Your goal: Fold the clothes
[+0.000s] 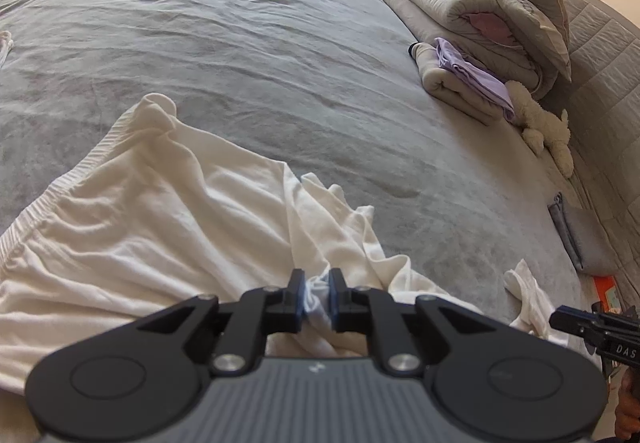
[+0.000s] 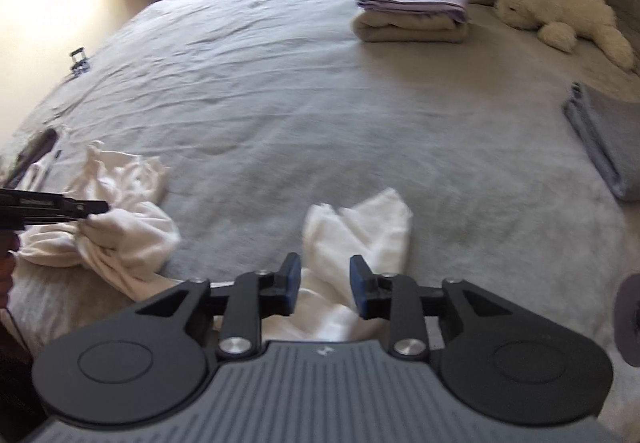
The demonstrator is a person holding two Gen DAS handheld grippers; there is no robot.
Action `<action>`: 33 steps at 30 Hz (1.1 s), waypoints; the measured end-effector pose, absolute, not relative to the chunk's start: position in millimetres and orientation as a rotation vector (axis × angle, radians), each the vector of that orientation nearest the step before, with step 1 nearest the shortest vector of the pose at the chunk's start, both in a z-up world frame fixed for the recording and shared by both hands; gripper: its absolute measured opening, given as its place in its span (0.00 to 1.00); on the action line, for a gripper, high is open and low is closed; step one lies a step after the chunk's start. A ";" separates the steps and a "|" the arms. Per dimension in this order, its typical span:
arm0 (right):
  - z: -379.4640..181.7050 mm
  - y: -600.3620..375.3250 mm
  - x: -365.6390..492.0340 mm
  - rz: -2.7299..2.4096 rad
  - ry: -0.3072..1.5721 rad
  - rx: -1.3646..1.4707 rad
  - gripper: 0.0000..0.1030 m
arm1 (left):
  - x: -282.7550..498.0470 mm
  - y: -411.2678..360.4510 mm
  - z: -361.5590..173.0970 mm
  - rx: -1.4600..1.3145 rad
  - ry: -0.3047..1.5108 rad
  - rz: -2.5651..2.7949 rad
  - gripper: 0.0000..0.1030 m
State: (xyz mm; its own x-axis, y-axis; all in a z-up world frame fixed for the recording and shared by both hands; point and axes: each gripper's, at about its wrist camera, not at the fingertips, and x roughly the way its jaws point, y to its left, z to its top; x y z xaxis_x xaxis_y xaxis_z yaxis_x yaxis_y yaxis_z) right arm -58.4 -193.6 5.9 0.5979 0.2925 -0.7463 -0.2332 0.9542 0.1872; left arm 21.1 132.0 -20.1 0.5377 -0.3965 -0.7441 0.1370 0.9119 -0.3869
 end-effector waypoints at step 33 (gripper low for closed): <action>-24.6 -46.6 12.6 0.549 0.976 0.191 0.13 | 18.1 138.0 -24.6 -0.347 0.963 -0.319 0.12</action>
